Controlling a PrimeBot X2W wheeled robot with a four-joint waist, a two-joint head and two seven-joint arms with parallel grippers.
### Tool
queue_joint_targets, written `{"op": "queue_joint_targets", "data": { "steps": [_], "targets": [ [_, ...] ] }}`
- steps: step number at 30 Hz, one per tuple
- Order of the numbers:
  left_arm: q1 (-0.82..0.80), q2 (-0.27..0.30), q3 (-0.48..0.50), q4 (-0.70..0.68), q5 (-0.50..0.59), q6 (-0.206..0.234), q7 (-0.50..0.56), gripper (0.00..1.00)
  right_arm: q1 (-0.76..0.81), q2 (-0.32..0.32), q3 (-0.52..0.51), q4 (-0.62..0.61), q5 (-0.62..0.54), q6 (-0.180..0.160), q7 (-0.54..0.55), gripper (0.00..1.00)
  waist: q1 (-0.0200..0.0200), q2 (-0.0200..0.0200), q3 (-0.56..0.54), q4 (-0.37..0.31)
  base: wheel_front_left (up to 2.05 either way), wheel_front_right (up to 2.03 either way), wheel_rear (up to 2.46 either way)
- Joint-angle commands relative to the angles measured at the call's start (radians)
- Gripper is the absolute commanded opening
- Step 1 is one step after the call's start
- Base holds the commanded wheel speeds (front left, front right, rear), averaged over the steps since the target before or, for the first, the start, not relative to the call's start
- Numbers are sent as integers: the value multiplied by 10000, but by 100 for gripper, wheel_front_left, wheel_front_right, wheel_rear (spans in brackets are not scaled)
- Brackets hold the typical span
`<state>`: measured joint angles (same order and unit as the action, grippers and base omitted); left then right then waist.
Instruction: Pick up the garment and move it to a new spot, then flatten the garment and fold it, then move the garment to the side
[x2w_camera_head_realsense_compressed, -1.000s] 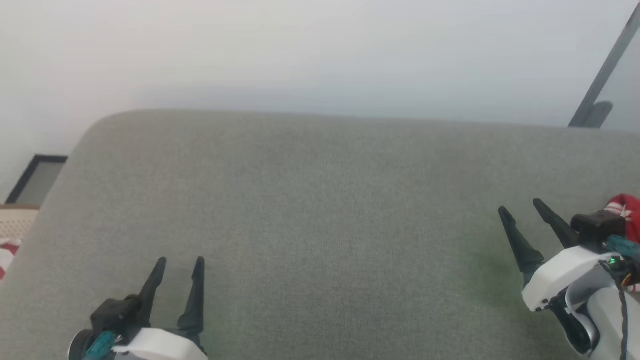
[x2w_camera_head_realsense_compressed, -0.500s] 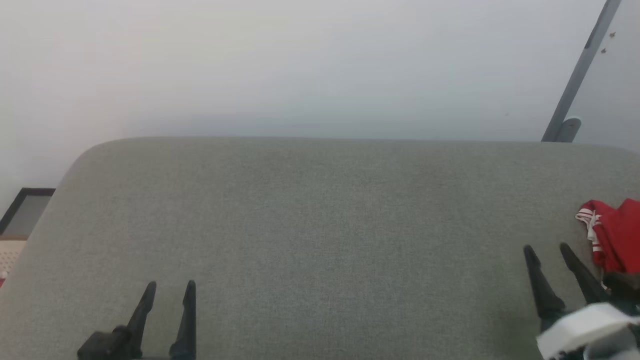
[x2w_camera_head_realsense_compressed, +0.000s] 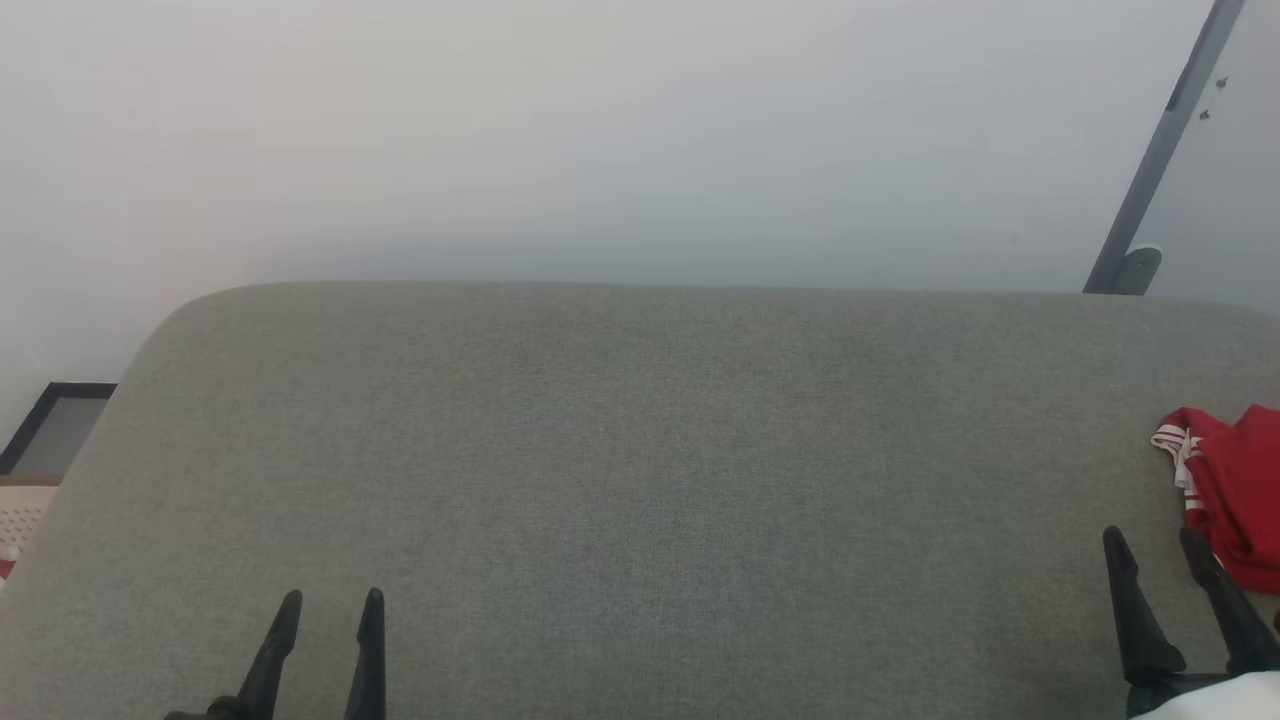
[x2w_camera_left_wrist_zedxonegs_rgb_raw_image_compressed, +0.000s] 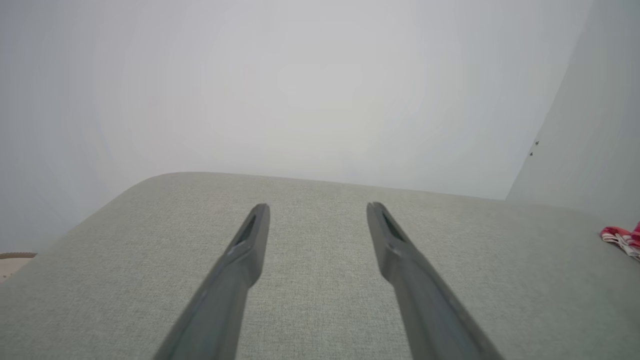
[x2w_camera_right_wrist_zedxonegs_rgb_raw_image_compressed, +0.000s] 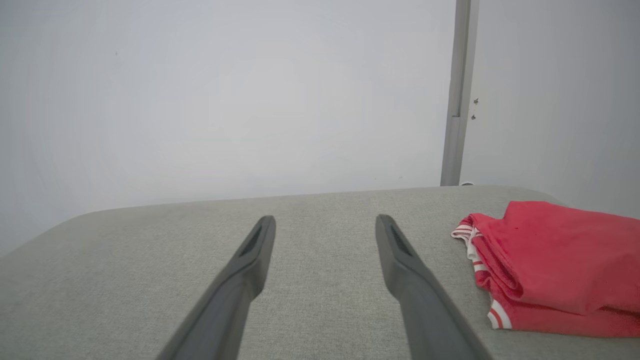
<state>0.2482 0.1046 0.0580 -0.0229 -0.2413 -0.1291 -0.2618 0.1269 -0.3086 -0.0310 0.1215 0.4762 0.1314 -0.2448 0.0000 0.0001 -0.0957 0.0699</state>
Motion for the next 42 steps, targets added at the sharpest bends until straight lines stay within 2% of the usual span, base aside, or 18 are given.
{"op": "queue_joint_targets", "data": {
  "steps": [1, 15, 29, 30, 34, 42],
  "targets": [
    [138, -30, 9, -69, -64, -13, -41, 100, 150, 144, -130, -199, -81, -15, 109, 100, 0, -1, 5, -3, 0, 0, 0],
    [43, -58, 27, -95, -226, -13, -41, 100, 360, 489, -390, -908, -226, -14, 567, 100, 0, -1, 57, -15, 0, 0, 0],
    [84, -26, 79, -223, -152, -13, -41, 100, 450, 583, -267, -951, -46, -14, 565, 100, 0, -1, 157, 56, 0, 0, 0],
    [43, -83, 67, -148, -132, 0, 2, 0, 337, 572, -299, -866, -106, 0, 601, 0, 0, -1, 158, 54, 0, 0, 0],
    [140, -200, 30, 208, -224, 1, 26, 0, 401, 763, -273, -532, -31, 0, 627, 0, 0, -1, 164, 50, 0, 0, 0],
    [-266, -179, 13, 456, -1789, 11, 378, 0, 81, 961, -340, -345, 1230, -1, 958, 0, 0, -1, 217, 1, 0, 0, 0]
  ]
}}
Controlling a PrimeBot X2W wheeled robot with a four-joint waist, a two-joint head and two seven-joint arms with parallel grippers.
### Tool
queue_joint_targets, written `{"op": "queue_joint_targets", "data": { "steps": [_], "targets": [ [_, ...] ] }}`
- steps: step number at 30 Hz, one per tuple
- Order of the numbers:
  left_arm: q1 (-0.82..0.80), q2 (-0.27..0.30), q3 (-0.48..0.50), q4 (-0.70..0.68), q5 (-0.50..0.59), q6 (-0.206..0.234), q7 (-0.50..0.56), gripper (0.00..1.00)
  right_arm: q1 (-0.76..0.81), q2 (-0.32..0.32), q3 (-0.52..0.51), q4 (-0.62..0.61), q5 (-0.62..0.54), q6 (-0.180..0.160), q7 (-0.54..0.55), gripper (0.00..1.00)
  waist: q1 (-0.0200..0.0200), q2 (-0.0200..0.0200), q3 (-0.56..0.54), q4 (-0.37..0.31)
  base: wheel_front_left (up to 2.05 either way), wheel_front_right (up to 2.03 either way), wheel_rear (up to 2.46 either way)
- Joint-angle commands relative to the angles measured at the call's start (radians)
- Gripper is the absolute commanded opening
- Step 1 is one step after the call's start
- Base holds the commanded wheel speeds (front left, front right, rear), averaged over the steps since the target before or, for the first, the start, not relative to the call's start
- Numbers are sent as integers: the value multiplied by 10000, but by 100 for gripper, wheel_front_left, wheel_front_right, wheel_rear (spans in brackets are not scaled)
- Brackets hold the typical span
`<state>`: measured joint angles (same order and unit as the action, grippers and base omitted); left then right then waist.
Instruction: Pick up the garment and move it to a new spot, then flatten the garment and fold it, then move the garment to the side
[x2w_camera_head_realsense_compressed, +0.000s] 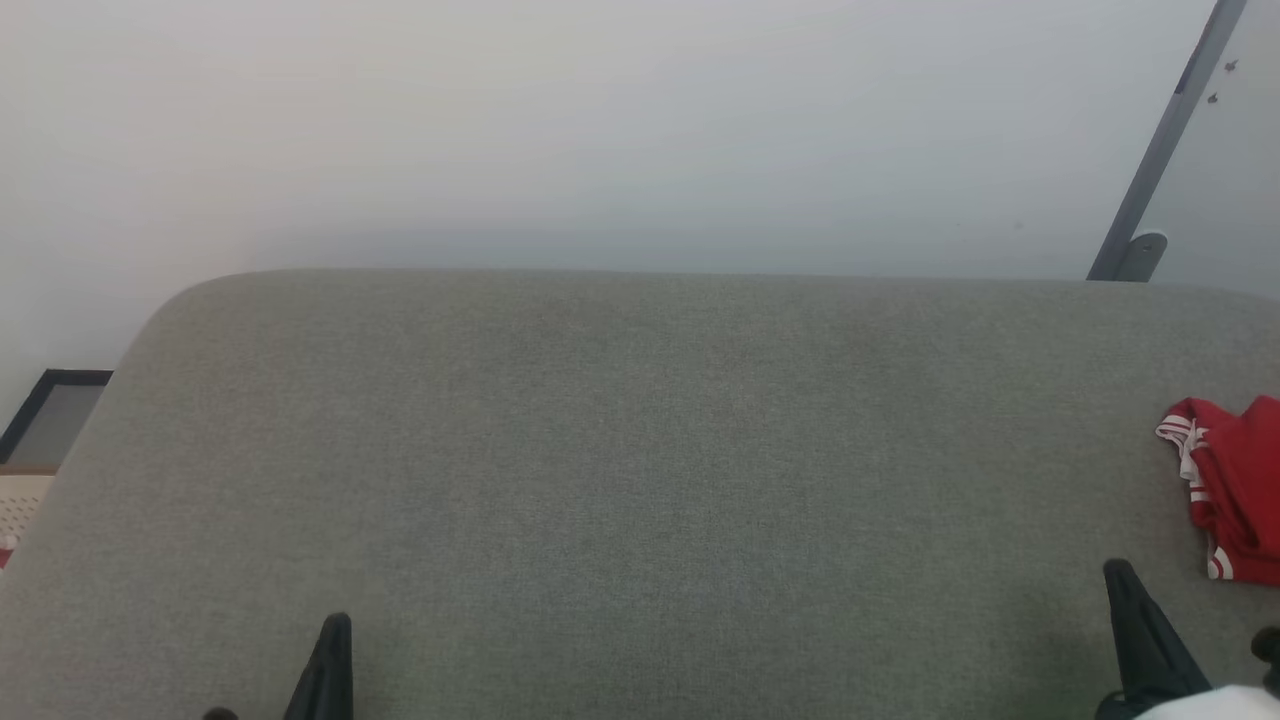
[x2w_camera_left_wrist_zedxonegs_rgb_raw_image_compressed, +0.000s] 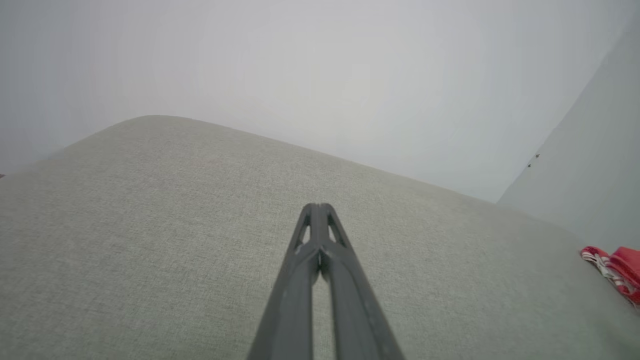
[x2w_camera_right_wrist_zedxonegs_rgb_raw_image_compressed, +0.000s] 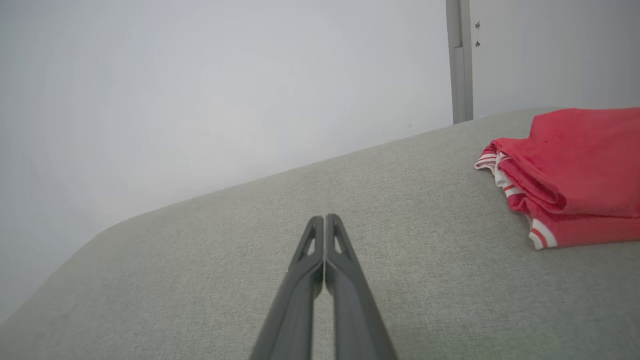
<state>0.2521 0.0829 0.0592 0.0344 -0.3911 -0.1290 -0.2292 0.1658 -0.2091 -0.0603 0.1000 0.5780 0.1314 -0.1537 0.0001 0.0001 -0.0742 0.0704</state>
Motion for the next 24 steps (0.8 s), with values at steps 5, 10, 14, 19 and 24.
{"op": "queue_joint_targets", "data": {
  "steps": [5, 10, 14, 19, 24],
  "targets": [
    [-556, 48, -5, 61, -1185, 4, 259, 0, -490, 78, -83, -18, 938, -1, 235, 0, -1, -1, 35, -34, 0, 0, 0],
    [-746, 53, -7, 193, -1854, 0, 417, 0, -627, 166, -110, 66, 1485, -2, 379, 0, -1, -1, 61, -57, 0, 0, 0],
    [-926, 56, -7, 321, -2498, -3, 570, 0, -758, 251, -137, 142, 2011, -2, 518, 0, -1, -1, 87, -81, 0, 0, 0],
    [-1141, 56, -4, 463, -3264, -6, 755, 0, -918, 349, -171, 237, 2638, -3, 679, 0, -1, -1, 120, -111, 0, 0, 0],
    [-1371, 53, 7, 599, -4128, -8, 968, 0, -1095, 462, -209, 351, 3345, -3, 861, 0, -1, -1, 160, -147, 0, 0, 0]
  ]
}}
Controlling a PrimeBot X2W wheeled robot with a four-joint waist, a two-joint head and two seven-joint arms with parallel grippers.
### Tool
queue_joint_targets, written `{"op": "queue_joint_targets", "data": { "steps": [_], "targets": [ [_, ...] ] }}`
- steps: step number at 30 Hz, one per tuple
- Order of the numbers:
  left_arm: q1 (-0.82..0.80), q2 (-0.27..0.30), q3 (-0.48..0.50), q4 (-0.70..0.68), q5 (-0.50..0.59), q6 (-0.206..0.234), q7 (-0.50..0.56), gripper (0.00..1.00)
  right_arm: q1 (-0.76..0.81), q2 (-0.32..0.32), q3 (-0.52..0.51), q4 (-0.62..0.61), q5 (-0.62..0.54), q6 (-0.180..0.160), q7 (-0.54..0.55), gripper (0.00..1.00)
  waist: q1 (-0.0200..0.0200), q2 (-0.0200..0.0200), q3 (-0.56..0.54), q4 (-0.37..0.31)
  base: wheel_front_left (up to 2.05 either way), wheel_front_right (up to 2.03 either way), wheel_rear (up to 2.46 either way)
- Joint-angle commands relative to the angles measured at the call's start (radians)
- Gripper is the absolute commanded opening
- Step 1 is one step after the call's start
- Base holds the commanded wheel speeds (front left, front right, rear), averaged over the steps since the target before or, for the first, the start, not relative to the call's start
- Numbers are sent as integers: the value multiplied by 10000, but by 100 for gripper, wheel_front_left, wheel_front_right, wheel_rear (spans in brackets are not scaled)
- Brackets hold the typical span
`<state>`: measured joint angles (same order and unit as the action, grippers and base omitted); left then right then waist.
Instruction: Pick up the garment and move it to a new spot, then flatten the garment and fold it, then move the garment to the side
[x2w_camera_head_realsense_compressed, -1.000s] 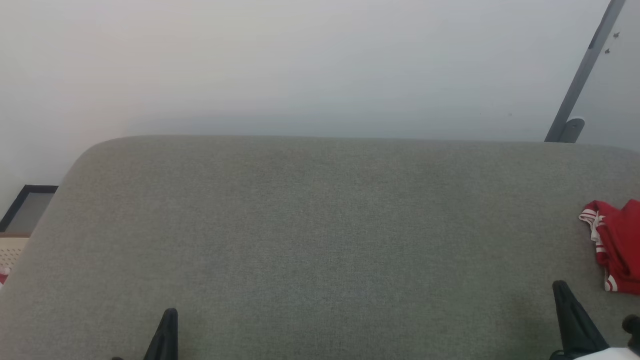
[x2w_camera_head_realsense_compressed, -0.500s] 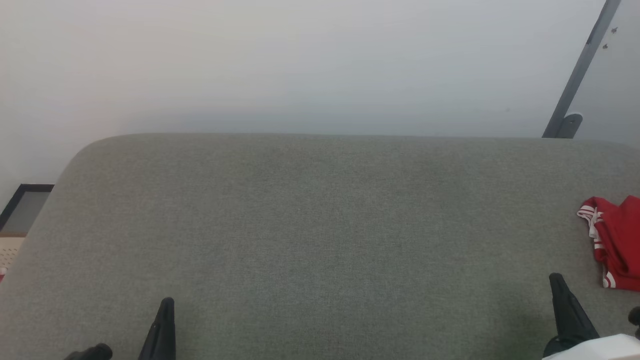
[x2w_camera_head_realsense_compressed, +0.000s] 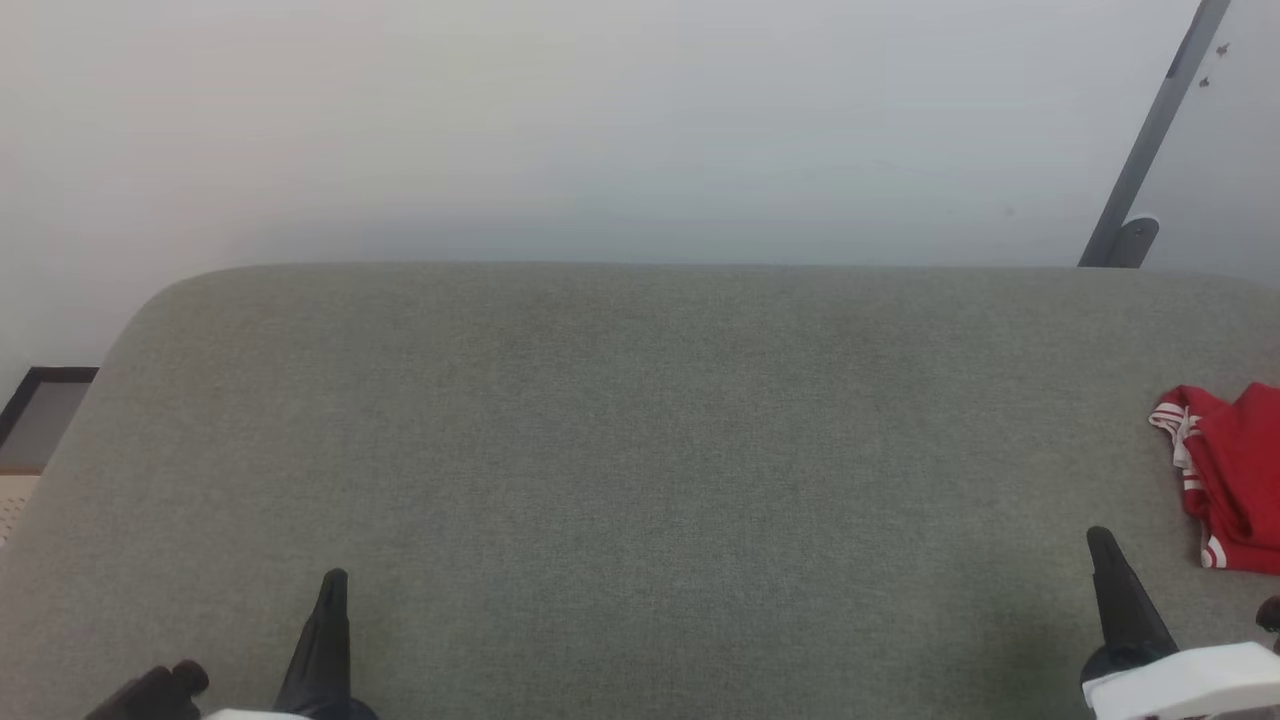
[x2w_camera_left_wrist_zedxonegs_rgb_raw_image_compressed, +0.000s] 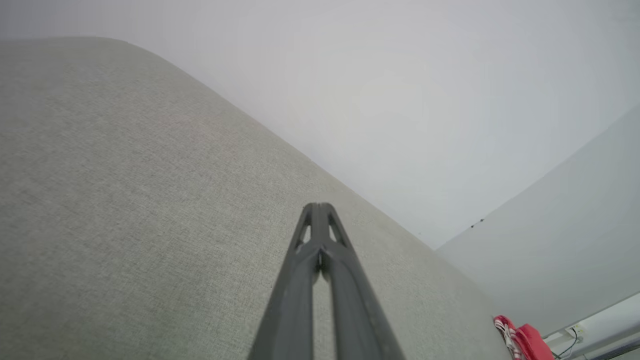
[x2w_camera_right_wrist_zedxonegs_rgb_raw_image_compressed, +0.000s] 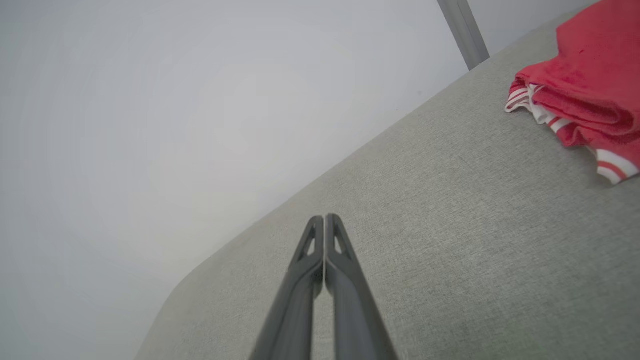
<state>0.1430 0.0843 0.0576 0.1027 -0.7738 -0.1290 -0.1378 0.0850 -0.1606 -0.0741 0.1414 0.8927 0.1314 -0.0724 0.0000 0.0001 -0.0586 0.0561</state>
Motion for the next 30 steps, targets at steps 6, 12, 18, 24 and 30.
{"op": "queue_joint_targets", "data": {
  "steps": [6, 12, 18, 24, 30],
  "targets": [
    [-494, 32, 38, 45, -1075, -10, 251, 0, -453, 83, -105, 32, 856, -4, 219, 0, 0, -1, 43, -40, 0, 0, 0],
    [-698, 20, 56, 172, -1826, -11, 448, 0, -607, 182, -135, 125, 1476, -4, 385, 0, 0, -1, 83, -76, 0, 0, 0],
    [-890, 6, 77, 299, -2531, -13, 635, 0, -745, 275, -160, 223, 2065, -5, 540, 0, 0, -1, 123, -112, 0, 0, 0],
    [-1078, -9, 98, 413, -3192, -14, 818, 0, -886, 369, -184, 309, 2613, -5, 683, 0, 0, -1, 163, -148, 0, 0, 0],
    [-1235, -23, 116, 508, -3700, -16, 952, 0, -1000, 440, -205, 372, 3051, -6, 802, 0, 0, -1, 196, -178, 0, 0, 0]
  ]
}}
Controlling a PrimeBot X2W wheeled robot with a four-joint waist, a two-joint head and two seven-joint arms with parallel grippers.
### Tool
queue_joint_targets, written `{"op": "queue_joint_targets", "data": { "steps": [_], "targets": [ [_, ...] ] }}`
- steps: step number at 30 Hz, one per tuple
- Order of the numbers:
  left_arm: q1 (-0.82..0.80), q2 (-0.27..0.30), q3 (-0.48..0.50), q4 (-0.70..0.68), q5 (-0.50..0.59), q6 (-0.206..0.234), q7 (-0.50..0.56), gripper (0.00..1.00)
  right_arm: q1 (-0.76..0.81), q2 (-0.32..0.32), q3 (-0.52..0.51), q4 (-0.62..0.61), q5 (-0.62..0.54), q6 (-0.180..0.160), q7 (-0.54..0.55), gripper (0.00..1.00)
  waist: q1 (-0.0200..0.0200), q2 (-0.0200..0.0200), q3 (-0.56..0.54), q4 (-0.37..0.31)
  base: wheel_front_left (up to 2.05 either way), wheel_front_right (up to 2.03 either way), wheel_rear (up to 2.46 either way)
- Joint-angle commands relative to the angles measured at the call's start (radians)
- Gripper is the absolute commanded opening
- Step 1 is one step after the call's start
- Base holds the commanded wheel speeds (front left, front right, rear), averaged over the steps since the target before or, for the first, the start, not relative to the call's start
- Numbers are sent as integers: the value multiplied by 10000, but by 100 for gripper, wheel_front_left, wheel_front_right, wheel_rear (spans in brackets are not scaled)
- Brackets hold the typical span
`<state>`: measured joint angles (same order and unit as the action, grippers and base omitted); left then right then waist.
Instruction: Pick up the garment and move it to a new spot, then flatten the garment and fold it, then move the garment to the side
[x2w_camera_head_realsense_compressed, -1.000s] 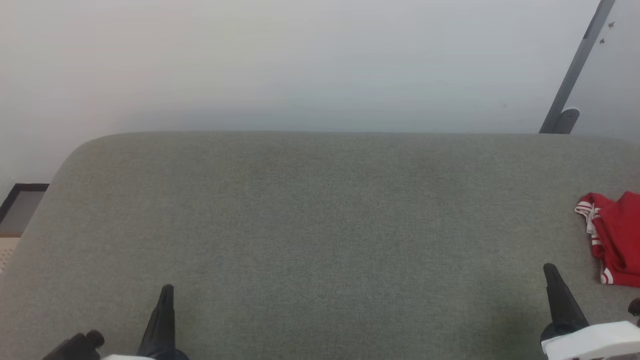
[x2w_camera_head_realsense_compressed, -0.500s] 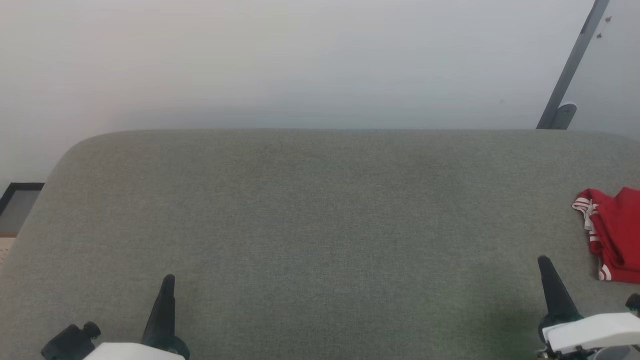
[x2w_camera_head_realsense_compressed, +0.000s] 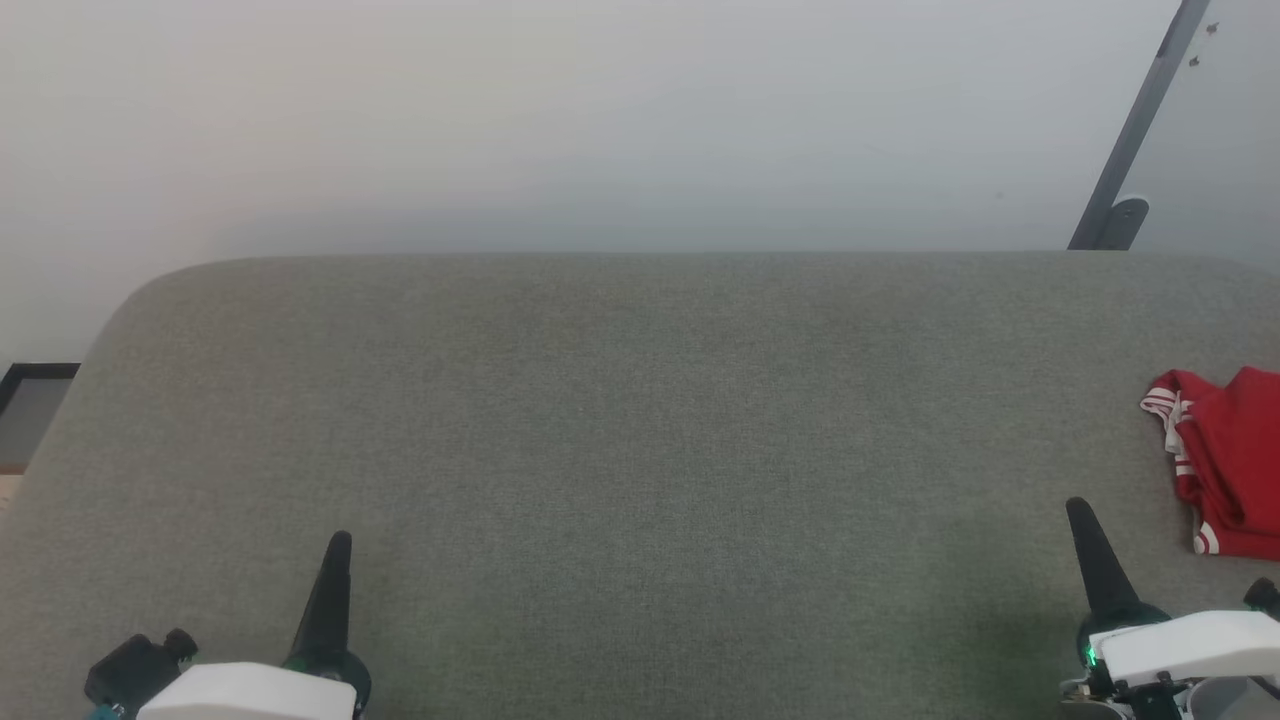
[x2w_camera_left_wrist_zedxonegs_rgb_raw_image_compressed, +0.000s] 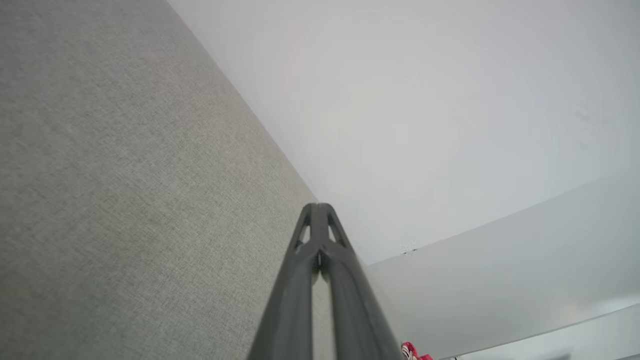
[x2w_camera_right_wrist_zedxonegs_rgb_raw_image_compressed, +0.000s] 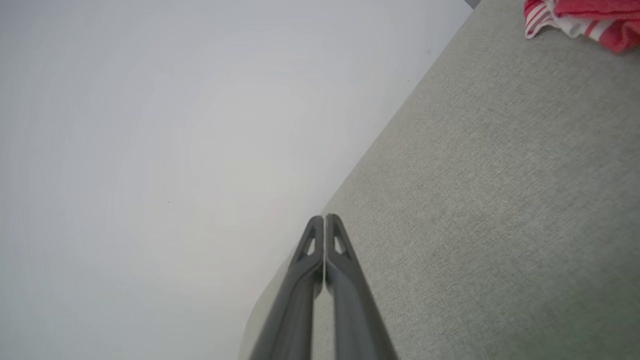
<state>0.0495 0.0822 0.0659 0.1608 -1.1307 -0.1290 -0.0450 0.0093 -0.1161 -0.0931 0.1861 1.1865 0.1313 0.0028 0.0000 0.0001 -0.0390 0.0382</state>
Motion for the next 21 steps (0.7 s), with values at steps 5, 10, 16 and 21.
{"op": "queue_joint_targets", "data": {
  "steps": [5, 10, 16, 21],
  "targets": [
    [-420, -15, 58, 21, -619, -17, 169, 0, -327, 63, -37, -13, 530, -4, 168, 0, 0, -1, 33, -29, 0, 0, 0],
    [-545, -30, 79, 106, -1091, -18, 301, 0, -447, 122, -59, 54, 926, -2, 269, 0, 0, -1, 66, -60, 0, 0, 0],
    [-710, -49, 106, 203, -1656, -19, 452, 0, -546, 202, -82, 136, 1388, -3, 383, 0, 0, -1, 106, -96, 0, 0, 0],
    [-840, -63, 131, 283, -2060, -21, 580, 0, -647, 270, -101, 197, 1743, -3, 480, 0, 0, -1, 139, -126, 0, 0, 0]
  ]
}}
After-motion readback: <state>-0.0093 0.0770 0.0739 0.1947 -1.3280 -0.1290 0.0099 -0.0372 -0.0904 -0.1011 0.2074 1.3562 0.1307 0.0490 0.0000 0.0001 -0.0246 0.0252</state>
